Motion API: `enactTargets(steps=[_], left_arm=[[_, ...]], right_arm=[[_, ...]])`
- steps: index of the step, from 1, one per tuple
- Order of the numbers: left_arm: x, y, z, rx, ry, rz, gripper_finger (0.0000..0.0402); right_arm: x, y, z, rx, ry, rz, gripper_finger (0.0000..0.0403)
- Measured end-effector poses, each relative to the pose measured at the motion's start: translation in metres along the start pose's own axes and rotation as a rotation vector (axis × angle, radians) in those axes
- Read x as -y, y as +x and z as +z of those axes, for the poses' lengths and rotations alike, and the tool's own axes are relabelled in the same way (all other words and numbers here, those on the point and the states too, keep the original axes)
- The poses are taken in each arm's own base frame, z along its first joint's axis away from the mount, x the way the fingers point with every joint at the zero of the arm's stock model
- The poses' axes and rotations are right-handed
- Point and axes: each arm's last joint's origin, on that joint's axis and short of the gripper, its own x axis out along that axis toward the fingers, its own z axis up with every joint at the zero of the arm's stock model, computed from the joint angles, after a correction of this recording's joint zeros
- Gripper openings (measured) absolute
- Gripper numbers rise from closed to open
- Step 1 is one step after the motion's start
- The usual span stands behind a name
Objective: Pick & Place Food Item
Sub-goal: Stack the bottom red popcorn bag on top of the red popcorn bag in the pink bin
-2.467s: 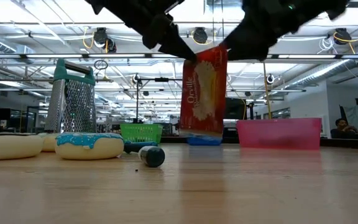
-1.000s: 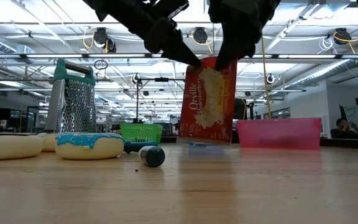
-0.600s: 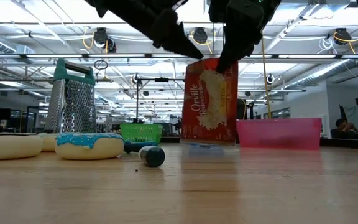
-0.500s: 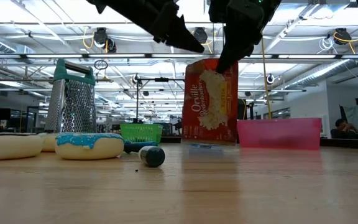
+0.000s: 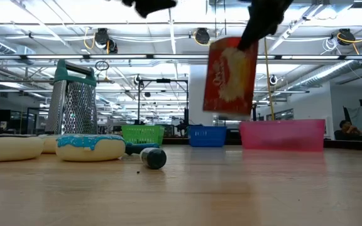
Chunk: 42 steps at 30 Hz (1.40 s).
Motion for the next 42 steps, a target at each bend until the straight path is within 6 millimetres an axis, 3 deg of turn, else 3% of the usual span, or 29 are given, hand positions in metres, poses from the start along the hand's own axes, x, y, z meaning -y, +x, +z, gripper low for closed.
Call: enactTargets(steps=[7,13,31,42], left_arm=[[-0.005,-0.039,-0.038,0.148,-0.087,0.191,0.0247],[-0.002,-0.06,-0.057,0.256,-0.132,0.237,0.0244],[0.001,-0.06,-0.068,0.239,-0.215,0.223,0.0244],[0.001,-0.06,-0.068,0.242,-0.221,0.222,0.0244]], right_arm=[[0.037,-0.052,-0.019,0.045,0.132,-0.224,0.0],[0.066,-0.069,-0.04,-0.035,0.268,-0.416,0.0],[0.101,-0.011,-0.085,-0.068,0.404,-0.236,0.0],[0.119,0.004,-0.106,-0.13,0.374,-0.43,0.0001]])
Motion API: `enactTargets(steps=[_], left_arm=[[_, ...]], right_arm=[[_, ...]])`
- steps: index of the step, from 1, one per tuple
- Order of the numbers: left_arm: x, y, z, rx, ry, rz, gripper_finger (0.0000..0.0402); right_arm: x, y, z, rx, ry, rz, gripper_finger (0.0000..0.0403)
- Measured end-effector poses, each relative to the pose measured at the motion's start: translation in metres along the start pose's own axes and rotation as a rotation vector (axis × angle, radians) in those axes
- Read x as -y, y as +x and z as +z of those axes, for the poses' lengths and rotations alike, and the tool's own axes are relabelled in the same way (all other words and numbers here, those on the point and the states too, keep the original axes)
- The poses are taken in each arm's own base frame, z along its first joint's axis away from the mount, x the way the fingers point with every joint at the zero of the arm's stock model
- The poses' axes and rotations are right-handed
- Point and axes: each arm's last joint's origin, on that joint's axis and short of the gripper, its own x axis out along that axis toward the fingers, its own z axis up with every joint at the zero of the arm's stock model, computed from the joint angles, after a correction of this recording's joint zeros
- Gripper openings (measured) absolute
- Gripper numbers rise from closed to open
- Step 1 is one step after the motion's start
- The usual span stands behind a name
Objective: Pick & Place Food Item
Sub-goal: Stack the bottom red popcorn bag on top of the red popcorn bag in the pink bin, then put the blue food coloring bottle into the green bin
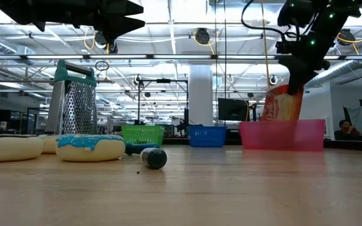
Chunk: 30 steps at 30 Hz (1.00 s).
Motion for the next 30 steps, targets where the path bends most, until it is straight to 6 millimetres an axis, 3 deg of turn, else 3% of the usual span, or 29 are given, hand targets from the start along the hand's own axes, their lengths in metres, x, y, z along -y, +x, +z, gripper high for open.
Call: enactTargets(steps=[7,13,19,23,30], left_arm=[[0.0,0.0,0.0,0.0,0.0,0.0,0.0244],[0.0,0.0,0.0,0.0,0.0,0.0,0.0244],[0.0,0.0,0.0,0.002,0.0,0.0,0.0244],[0.0,0.0,0.0,-0.001,-0.034,-0.012,0.0244],[0.022,-0.002,-0.015,-0.177,-0.037,-0.215,0.0243]], right_arm=[[0.002,0.009,-0.008,-0.003,-0.119,-0.096,0.0034],[0.001,0.018,-0.009,0.074,-0.195,-0.215,0.0113],[0.001,0.017,0.005,0.222,-0.24,-0.372,0.0186],[-0.01,0.009,0.017,0.373,-0.175,-0.172,0.0208],[-0.043,-0.011,0.026,0.567,-0.199,0.436,0.0205]])
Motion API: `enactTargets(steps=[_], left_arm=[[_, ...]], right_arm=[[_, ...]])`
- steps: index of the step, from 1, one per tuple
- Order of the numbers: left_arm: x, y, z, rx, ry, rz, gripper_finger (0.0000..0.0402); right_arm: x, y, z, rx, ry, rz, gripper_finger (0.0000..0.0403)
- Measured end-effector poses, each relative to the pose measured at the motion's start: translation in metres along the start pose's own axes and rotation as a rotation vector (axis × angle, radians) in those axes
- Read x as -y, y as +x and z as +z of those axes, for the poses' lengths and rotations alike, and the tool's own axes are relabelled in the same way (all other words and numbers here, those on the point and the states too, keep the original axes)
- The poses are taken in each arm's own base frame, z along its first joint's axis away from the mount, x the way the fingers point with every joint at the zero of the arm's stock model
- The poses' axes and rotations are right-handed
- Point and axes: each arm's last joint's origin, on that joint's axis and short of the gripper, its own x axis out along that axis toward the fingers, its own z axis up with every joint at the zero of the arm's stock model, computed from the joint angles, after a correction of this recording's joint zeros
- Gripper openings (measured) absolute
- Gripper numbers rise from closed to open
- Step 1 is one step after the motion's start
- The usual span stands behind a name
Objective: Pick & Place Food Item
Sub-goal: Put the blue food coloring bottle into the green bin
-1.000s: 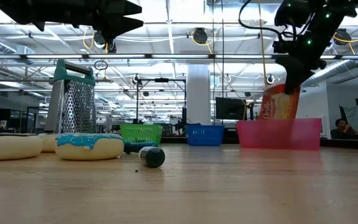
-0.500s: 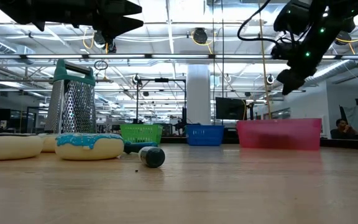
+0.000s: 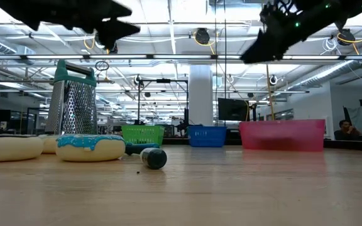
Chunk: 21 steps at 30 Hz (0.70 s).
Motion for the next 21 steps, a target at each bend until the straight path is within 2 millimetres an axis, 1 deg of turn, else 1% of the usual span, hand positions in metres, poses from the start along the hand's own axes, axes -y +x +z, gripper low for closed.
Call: enactTargets(steps=[2,5,8,10,13,16,21], left_arm=[[0.008,0.001,-0.007,-0.101,-0.02,0.008,0.0243],[0.018,0.002,-0.019,-0.223,-0.043,0.044,0.0243],[0.026,0.008,-0.031,-0.314,-0.074,0.063,0.0243],[0.029,0.014,-0.035,-0.325,-0.087,0.063,0.0243],[0.031,0.021,-0.042,-0.349,-0.091,0.072,0.0243],[0.029,0.029,-0.046,-0.347,-0.081,0.083,0.0243],[0.026,0.037,-0.051,-0.344,-0.073,0.086,0.0243]], right_arm=[[-0.013,0.0,0.0,0.055,0.012,0.157,0.02],[-0.032,0.002,-0.008,0.159,-0.006,0.331,0.0197],[-0.053,0.005,-0.025,0.251,-0.018,0.423,0.0198],[-0.068,0.011,-0.036,0.276,-0.019,0.477,0.0198],[-0.094,0.021,-0.052,0.21,0.002,0.521,0.0197],[-0.121,0.036,-0.063,0.111,0.001,0.494,0.0197],[-0.162,0.068,-0.062,0.0,-0.037,0.507,0.0197]])
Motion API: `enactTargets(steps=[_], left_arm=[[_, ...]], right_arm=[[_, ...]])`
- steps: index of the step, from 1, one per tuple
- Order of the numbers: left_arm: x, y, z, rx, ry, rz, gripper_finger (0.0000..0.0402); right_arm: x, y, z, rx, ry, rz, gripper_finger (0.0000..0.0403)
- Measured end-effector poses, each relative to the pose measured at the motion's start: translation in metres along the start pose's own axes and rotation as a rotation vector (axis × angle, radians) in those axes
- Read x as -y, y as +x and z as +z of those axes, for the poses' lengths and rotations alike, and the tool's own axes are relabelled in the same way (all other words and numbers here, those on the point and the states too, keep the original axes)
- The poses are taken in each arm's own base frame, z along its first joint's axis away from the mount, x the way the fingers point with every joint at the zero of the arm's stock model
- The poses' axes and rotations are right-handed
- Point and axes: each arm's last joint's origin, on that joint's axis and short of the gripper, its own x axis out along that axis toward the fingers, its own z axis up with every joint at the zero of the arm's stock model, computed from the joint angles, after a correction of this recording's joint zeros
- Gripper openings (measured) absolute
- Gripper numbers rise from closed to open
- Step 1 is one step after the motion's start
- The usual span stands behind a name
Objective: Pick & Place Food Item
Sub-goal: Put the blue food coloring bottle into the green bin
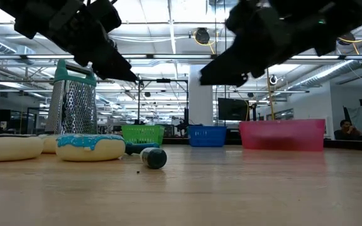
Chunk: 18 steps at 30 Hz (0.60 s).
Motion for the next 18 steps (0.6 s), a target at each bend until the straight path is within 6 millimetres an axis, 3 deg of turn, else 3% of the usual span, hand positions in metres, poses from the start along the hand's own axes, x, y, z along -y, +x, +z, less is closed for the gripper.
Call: enactTargets(steps=[9,18], left_arm=[[-0.002,0.001,0.011,0.119,0.027,0.034,0.0243],[-0.001,0.0,0.019,0.198,0.069,0.038,0.0243]], right_arm=[[-0.008,0.08,-0.004,-0.136,-0.05,-0.019,0.0196],[-0.005,0.122,-0.032,-0.215,-0.048,-0.039,0.0196]])
